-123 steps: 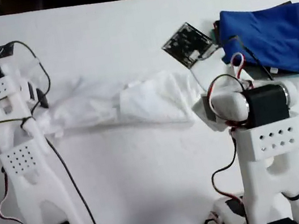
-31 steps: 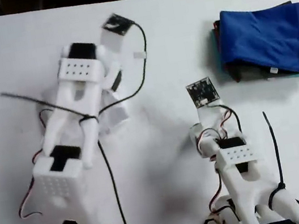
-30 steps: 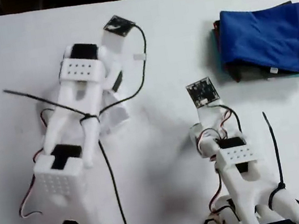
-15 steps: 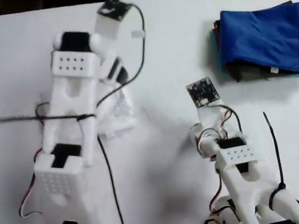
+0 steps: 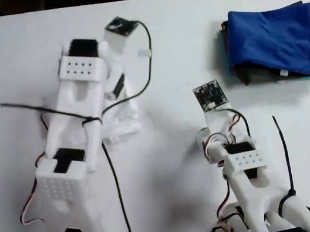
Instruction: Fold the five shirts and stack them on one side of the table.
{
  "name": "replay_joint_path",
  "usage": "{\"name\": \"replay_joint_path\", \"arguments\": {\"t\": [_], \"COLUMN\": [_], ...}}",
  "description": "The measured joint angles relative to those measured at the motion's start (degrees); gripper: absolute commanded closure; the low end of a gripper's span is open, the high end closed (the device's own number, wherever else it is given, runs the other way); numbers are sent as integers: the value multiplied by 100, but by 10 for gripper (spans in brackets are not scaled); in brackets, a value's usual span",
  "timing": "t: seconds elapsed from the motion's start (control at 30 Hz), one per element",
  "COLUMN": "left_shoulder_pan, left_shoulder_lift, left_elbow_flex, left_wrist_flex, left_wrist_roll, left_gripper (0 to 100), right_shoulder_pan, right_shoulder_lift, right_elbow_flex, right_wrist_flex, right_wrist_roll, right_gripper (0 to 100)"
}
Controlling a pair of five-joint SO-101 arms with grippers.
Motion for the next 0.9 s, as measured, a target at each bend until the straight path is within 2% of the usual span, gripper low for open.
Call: {"name": "replay_joint_path", "arguments": {"t": [0.17,0.3,0.5,0.7,0.9], "left_shoulder_pan": [105,475,905,923,923], "left_shoulder_lift": [0,0,0,0,0], "left_elbow_flex": [765,1055,1064,1064,1582], "left_wrist_flex": [-668,-958,-800,-431,-484], "left_wrist_roll": [334,563,888,923,923], "left_gripper": [973,974,974,974,975], "right_shoulder_pan": [0,0,0,0,9], "right_shoulder_lift": [0,0,0,0,0], "right_elbow_flex": [0,0,0,0,0], "right_wrist_flex": [0,0,0,0,0], "right_wrist_roll": [0,0,0,0,0], "right_gripper": [971,971,971,971,971]}}
